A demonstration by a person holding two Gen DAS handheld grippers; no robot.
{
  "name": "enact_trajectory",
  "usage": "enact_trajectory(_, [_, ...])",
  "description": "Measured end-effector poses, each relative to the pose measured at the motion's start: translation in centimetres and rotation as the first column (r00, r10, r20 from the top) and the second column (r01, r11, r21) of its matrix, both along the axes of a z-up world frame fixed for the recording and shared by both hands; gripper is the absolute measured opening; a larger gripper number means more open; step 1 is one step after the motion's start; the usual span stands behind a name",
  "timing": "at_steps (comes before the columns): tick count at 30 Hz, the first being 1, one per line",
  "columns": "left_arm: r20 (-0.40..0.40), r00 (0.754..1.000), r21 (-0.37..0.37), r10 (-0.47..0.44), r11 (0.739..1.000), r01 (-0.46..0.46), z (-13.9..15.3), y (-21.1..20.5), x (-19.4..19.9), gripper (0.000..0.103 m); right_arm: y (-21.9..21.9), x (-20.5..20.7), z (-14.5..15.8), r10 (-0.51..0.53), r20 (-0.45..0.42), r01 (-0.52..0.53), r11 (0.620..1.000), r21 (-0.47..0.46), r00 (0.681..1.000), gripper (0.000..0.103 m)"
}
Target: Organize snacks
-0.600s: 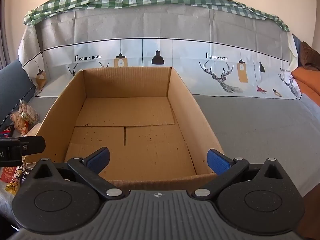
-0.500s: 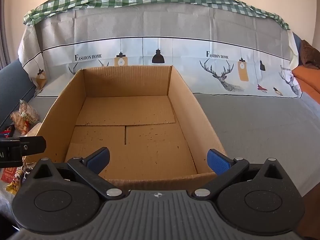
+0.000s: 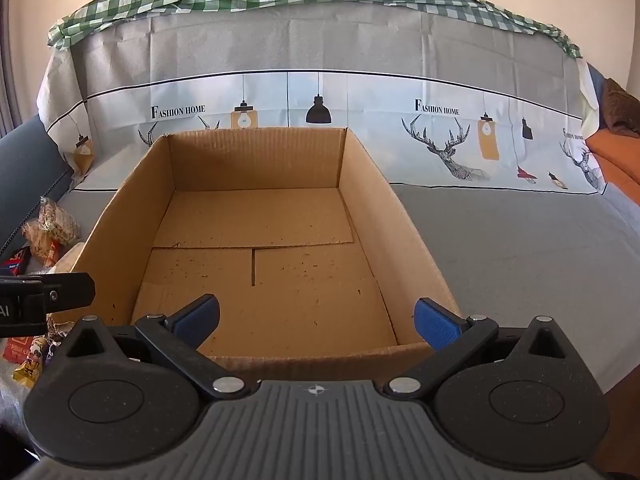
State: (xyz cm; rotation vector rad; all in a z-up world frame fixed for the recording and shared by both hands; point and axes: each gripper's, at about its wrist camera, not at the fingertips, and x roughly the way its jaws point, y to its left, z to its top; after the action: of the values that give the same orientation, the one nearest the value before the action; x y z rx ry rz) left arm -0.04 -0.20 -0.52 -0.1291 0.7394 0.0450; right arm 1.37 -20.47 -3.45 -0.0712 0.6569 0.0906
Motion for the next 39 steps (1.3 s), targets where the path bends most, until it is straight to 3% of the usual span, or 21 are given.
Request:
enact_trajectory(25, [0.011,1.000,-0.009,-0.001,1.000,0.001,0.4,0.4,-0.3,0.102,0.6,-0.1,0.3,0.012,0.007,-0.012,1.000,0.020,1.000,0.102])
enact_trajectory(28, [0.038,0.999,-0.002,0.007,1.000,-0.007,0.9,1.1,-0.7,0.102,1.4,-0.5,0.7,0.042,0.038,-0.044,0.998,0.046,0.998,0.093])
enact_trajectory(32, [0.073,0.997,0.001,0.013,1.000,-0.013,2.4,3.6,-1.2,0.102,3.1,-1.3,1.5,0.093,0.097,-0.103,0.990,0.095,0.991,0.063])
enact_trajectory(35, [0.112,0.994,0.053,-0.008,0.999,0.002,4.0,6.3,-1.1,0.091,4.6,-1.9,2.2,0.146,0.136,-0.168,0.971,0.168,0.980,0.057])
enact_trajectory(37, [0.112,0.993,0.084,-0.022,0.996,0.013,4.7,8.8,-0.6,0.057,5.9,-2.3,2.6,0.195,0.160,-0.227,0.950,0.215,0.968,0.057])
enact_trajectory(38, [0.113,0.993,0.090,-0.018,0.996,0.007,4.8,10.3,-0.4,0.049,6.7,-2.6,2.9,0.223,0.171,-0.259,0.938,0.232,0.960,0.057])
enact_trajectory(39, [0.111,0.994,0.095,-0.006,0.995,-0.005,4.7,11.8,0.0,0.032,7.6,-2.8,3.0,0.253,0.179,-0.292,0.925,0.243,0.951,0.057])
